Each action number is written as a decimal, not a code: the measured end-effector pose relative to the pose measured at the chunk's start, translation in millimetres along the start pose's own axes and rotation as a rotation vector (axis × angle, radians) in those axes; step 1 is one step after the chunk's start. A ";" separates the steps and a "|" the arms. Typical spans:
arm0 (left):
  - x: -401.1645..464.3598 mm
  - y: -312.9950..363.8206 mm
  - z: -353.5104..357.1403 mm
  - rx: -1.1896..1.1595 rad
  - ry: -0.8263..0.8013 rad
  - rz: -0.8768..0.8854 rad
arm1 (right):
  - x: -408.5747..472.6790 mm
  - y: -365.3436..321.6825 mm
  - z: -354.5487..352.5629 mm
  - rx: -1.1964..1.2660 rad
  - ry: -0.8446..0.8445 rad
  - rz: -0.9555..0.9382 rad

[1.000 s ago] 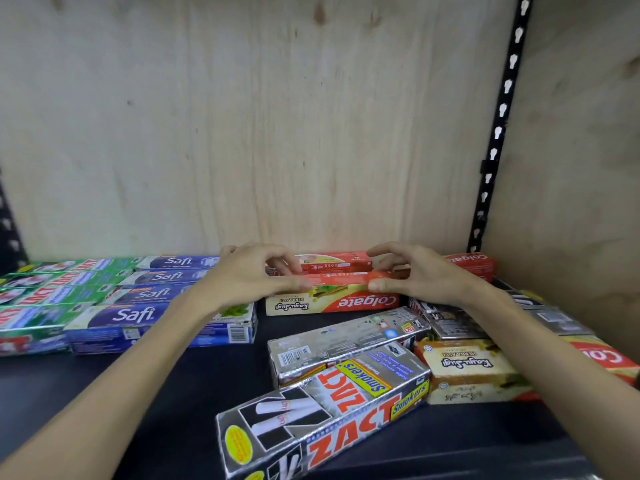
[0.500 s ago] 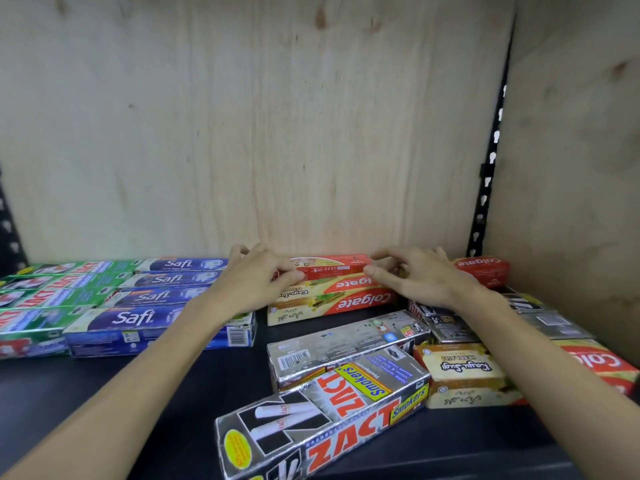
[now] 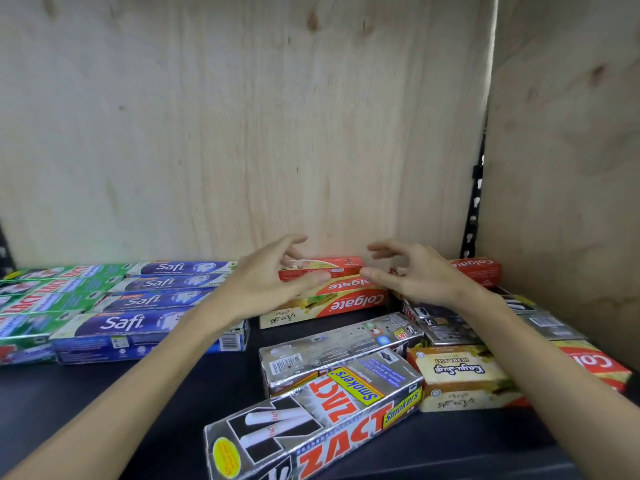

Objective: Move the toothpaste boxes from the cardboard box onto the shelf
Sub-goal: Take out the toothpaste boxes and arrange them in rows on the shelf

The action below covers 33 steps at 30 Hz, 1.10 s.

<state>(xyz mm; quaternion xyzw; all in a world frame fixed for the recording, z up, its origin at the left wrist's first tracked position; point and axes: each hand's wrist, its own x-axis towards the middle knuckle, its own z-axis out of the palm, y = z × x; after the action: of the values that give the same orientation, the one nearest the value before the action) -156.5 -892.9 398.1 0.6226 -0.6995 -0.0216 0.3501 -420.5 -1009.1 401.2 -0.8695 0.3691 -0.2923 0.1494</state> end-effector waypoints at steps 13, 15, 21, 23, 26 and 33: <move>-0.5 -12.5 -2.5 0.206 -0.067 -0.040 | -1.7 3.2 0.4 -0.121 -0.135 0.026; -0.1 -13.0 -1.6 0.183 -0.029 -0.046 | -0.2 6.8 1.1 -0.098 -0.127 0.022; 2.4 -14.9 3.6 0.177 -0.027 -0.049 | -2.5 1.8 -2.0 0.018 -0.045 0.045; 2.1 -13.1 5.5 0.237 -0.041 -0.045 | -6.8 -4.4 -4.3 -0.016 -0.076 0.059; 0.2 -6.3 6.9 0.420 0.007 -0.014 | -10.3 -8.6 -6.5 -0.056 -0.095 0.065; -5.6 7.1 2.7 0.527 0.109 -0.105 | -14.7 -26.1 -7.6 0.126 -0.101 0.100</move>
<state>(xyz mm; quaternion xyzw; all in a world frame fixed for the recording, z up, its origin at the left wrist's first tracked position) -164.0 -887.4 396.7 0.7280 -0.6277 0.1765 0.2117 -418.9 -980.9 413.8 -0.8525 0.3849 -0.2631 0.2364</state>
